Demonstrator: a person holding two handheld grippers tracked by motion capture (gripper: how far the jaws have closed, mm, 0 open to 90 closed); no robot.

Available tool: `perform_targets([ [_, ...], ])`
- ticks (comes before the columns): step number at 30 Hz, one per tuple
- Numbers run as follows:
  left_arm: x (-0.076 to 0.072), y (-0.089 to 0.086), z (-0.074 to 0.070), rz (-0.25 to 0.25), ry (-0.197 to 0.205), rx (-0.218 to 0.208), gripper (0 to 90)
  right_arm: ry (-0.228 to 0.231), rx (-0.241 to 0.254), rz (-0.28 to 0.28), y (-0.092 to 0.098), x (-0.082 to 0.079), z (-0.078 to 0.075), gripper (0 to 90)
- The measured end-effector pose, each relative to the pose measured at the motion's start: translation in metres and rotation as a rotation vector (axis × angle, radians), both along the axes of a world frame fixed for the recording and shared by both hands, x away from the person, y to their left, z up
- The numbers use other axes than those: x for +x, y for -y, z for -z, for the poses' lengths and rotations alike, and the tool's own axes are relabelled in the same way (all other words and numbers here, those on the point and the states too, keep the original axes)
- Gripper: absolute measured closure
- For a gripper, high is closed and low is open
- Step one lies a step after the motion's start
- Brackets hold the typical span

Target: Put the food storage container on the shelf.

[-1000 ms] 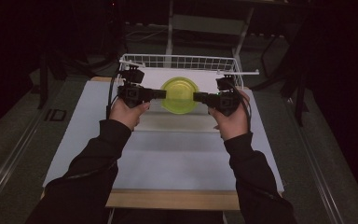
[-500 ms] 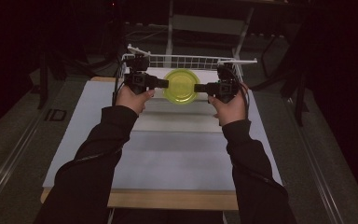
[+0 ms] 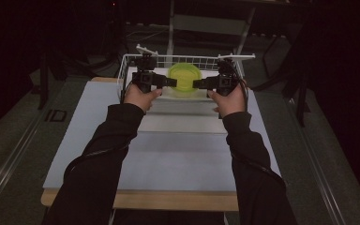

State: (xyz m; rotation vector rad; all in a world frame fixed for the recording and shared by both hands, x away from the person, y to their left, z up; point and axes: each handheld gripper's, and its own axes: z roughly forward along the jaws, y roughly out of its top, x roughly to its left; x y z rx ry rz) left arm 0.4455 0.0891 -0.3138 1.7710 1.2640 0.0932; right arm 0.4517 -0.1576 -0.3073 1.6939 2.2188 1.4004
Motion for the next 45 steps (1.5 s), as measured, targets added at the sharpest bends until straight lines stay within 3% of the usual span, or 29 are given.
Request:
perform_targets([
  [4, 0.004, 0.000, 0.000, -0.024, 0.010, -0.015, 48.4, 0.002, 0.003, 0.002, 0.001, 0.004, 0.001, 57.8],
  [6, 0.005, -0.002, -0.001, -0.034, 0.026, -0.010, 48.2, 0.037, -0.007, -0.001, 0.001, 0.004, -0.004, 49.9],
  [11, 0.000, -0.008, -0.002, -0.040, 0.042, -0.036, 44.9, 0.071, -0.015, 0.003, 0.004, 0.002, -0.009, 47.0],
  [17, -0.015, -0.020, -0.006, -0.035, 0.072, -0.067, 38.0, 0.105, -0.029, -0.033, 0.009, -0.014, -0.010, 44.2],
  [18, -0.022, -0.023, -0.004, -0.016, 0.076, -0.084, 37.6, 0.108, -0.036, -0.036, 0.010, -0.017, -0.009, 43.9],
  [20, -0.025, -0.024, -0.003, -0.007, 0.081, -0.078, 34.9, 0.115, -0.036, -0.040, 0.010, -0.020, -0.008, 43.9],
  [24, -0.044, -0.028, 0.011, 0.064, 0.136, -0.114, 28.5, 0.126, -0.075, -0.071, 0.004, -0.035, 0.003, 44.3],
  [29, -0.056, -0.028, 0.026, 0.118, 0.161, -0.140, 18.8, 0.123, -0.095, -0.088, -0.004, -0.039, 0.013, 46.5],
  [31, -0.063, -0.027, 0.033, 0.127, 0.195, -0.136, 17.4, 0.120, -0.100, -0.106, -0.010, -0.040, 0.019, 49.0],
  [32, -0.071, -0.027, 0.042, 0.134, 0.246, -0.138, 14.9, 0.119, -0.102, -0.114, -0.015, -0.041, 0.023, 54.0],
  [34, -0.074, -0.026, 0.046, 0.134, 0.262, -0.135, 12.1, 0.117, -0.114, -0.127, -0.022, -0.041, 0.026, 59.6],
  [35, -0.080, -0.027, 0.056, 0.135, 0.282, -0.156, 7.4, 0.111, -0.109, -0.125, -0.024, -0.040, 0.027, 67.1],
  [37, -0.085, -0.028, 0.064, 0.131, 0.278, -0.144, 2.6, 0.103, -0.119, -0.115, -0.029, -0.039, 0.029, 81.6],
  [39, -0.088, -0.031, 0.072, 0.126, 0.261, -0.142, 2.6, 0.092, -0.115, -0.103, -0.033, -0.037, 0.030, 86.3],
  [45, -0.099, -0.040, 0.088, 0.112, 0.274, -0.157, 2.6, 0.122, -0.144, -0.066, -0.036, -0.029, 0.029, 85.7],
])
